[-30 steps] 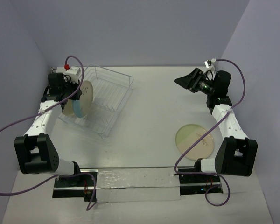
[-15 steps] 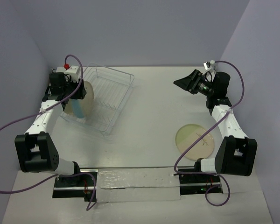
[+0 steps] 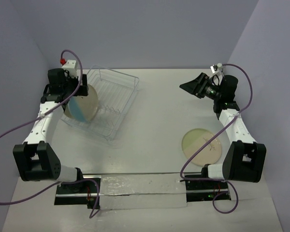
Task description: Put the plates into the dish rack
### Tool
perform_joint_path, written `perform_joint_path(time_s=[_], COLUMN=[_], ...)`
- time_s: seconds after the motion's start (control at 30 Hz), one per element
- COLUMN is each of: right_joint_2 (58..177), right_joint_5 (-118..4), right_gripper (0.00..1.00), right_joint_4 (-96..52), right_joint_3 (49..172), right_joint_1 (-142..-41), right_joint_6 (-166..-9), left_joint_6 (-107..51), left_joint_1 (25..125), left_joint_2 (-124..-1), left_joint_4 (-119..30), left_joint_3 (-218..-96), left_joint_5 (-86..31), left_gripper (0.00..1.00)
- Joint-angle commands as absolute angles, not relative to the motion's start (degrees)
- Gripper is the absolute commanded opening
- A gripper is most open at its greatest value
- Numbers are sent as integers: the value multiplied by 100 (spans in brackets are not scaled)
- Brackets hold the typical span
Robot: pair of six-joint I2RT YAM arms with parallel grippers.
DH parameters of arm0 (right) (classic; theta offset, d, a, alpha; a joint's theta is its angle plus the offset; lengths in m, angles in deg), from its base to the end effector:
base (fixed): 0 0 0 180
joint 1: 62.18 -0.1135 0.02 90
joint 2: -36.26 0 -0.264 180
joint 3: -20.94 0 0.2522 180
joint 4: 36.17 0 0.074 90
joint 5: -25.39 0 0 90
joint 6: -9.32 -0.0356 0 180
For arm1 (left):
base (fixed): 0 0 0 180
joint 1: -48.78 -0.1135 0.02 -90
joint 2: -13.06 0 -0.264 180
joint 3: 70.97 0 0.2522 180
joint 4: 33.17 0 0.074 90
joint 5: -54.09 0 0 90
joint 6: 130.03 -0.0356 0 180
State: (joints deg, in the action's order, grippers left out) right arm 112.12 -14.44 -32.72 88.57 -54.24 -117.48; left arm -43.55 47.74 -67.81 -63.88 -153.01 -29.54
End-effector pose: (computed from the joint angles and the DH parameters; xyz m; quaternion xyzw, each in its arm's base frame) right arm 0.3008 -0.0144 0.3138 0.0197 0.7513 0.4609 0.4720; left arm 0.3254 0.0020 0.3254 0.0466 0.8619 -0.0280 0.5042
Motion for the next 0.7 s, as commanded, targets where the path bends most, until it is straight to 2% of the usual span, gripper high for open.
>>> perform_joint_path(time_s=[0.0, 0.2, 0.47, 0.67], right_joint_2=[11000, 10854, 10442, 9923], right_joint_5=[-1442, -1785, -2604, -4649], right_gripper=[80, 80, 81, 84], right_joint_4=[-3350, -2867, -2274, -599], right_joint_3=[8804, 8918, 8747, 8449], right_joint_1=[-5374, -5374, -5371, -5276], right_joint_6=[-11742, -11507, -11444, -11718], left_joint_6=[-4171, -4082, -3505, -3195], left_joint_1=[4815, 4833, 5556, 6678], left_joint_2=[-6360, -6271, -6151, -6467], left_joint_4=[-6319, -6407, -6324, -5845], left_joint_3=[-15874, -16230, -16490, -16384], left_joint_5=[-3032, -3084, -2989, -2877], left_gripper=[99, 99, 99, 99])
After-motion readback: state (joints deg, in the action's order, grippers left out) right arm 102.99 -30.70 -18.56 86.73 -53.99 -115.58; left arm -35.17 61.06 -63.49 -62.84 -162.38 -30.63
